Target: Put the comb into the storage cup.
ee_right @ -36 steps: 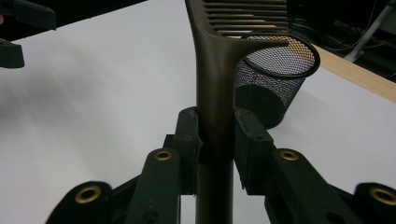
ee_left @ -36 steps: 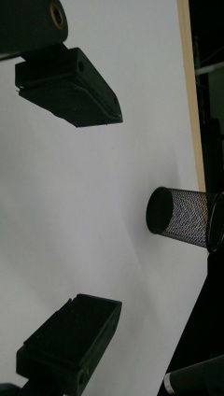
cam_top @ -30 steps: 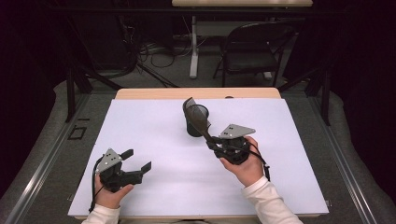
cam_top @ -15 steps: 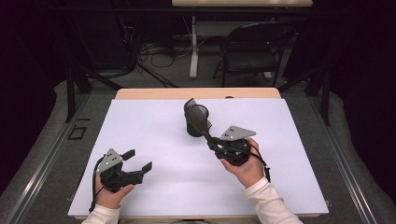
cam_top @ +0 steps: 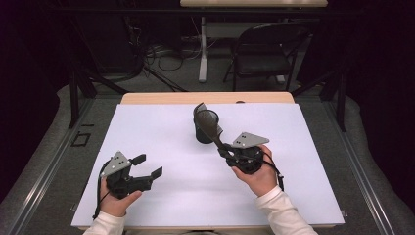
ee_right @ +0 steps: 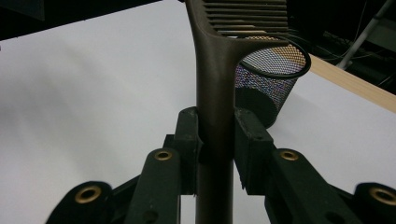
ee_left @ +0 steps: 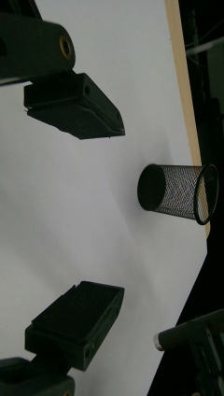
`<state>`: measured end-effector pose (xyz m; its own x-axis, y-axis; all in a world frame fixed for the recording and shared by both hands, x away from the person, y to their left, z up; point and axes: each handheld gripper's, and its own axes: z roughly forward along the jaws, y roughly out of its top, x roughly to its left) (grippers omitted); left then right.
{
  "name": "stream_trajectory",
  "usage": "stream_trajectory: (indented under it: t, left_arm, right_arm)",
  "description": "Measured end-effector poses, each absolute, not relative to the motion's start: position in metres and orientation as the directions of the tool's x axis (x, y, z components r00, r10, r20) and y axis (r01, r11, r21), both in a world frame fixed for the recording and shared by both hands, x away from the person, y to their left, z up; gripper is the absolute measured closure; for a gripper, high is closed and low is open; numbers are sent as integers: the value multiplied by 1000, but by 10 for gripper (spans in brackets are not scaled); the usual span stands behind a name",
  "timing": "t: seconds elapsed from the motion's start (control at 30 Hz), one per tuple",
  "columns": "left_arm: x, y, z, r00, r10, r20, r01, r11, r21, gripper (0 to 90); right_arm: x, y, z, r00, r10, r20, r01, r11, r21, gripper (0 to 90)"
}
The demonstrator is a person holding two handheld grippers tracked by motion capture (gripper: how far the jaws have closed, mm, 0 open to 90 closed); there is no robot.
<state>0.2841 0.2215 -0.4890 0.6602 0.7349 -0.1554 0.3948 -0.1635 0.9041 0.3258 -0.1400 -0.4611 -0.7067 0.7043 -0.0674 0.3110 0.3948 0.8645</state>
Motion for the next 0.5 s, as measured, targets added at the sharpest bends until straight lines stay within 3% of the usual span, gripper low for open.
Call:
stream_trajectory:
  t: [0.5]
  left_arm:
    - [306, 205, -459, 679, 705, -204, 414, -139, 900, 279]
  right_arm:
    - [325, -139, -461, -709, 701, -80, 294, 397, 870, 726]
